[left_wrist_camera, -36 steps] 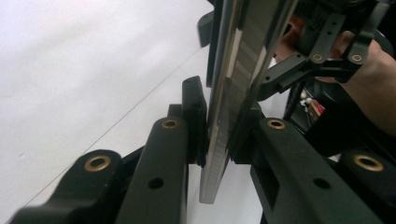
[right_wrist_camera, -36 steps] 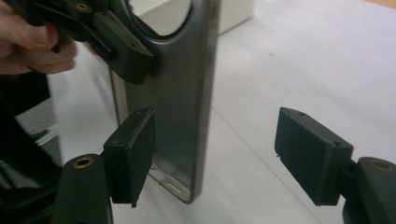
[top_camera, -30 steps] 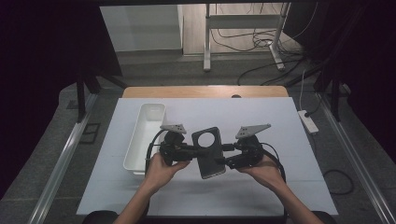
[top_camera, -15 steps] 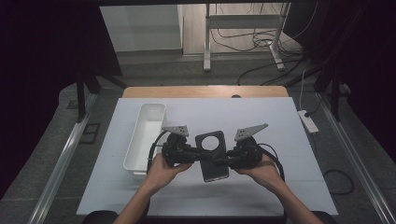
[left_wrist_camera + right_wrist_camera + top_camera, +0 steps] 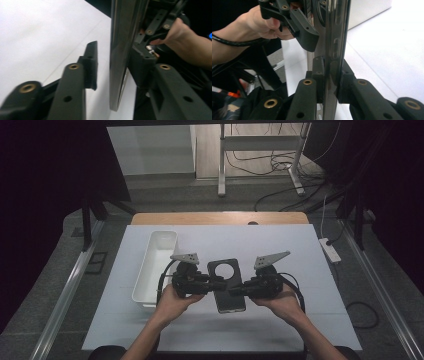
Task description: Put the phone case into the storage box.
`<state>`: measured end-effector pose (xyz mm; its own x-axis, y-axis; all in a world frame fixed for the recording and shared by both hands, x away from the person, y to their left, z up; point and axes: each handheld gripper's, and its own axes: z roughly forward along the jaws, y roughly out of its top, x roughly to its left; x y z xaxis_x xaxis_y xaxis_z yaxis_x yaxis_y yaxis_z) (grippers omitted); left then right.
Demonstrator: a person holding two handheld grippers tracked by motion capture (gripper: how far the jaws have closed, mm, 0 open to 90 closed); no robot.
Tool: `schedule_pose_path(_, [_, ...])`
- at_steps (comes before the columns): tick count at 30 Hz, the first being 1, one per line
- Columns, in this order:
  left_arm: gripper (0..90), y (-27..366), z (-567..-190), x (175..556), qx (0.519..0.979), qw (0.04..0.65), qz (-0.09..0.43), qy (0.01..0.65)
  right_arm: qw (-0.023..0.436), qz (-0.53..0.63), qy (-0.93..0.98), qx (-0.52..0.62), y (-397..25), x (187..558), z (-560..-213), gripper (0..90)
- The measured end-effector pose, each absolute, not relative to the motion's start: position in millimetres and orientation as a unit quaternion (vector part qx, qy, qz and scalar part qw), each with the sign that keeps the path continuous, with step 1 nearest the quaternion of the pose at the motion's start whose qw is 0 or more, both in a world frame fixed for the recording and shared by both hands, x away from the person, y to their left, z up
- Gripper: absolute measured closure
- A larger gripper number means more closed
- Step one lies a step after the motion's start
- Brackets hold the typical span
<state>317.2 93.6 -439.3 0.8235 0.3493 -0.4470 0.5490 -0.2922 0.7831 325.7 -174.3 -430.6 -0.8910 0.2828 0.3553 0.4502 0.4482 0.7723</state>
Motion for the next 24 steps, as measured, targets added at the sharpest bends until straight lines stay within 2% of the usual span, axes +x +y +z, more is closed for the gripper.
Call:
schedule_pose_path(7, [31.5,95,-437,315,0.805,0.509,-0.038,0.303,0.032,-0.474,-0.850,-0.228,-175,323,-428,79.7])
schedule_pose_path(13, [21.2,92,-437,312,0.811,0.492,0.000,0.315,-0.005,-0.474,-0.847,-0.242,-176,321,-426,79.7])
schedule_pose_path(20, [21.3,93,-437,309,0.803,0.483,0.042,0.345,-0.031,-0.474,-0.843,-0.251,-177,320,-426,79.6])
schedule_pose_path(24, [31.5,92,-437,305,0.805,0.479,0.053,0.346,-0.042,-0.475,-0.840,-0.259,-176,319,-427,79.6])
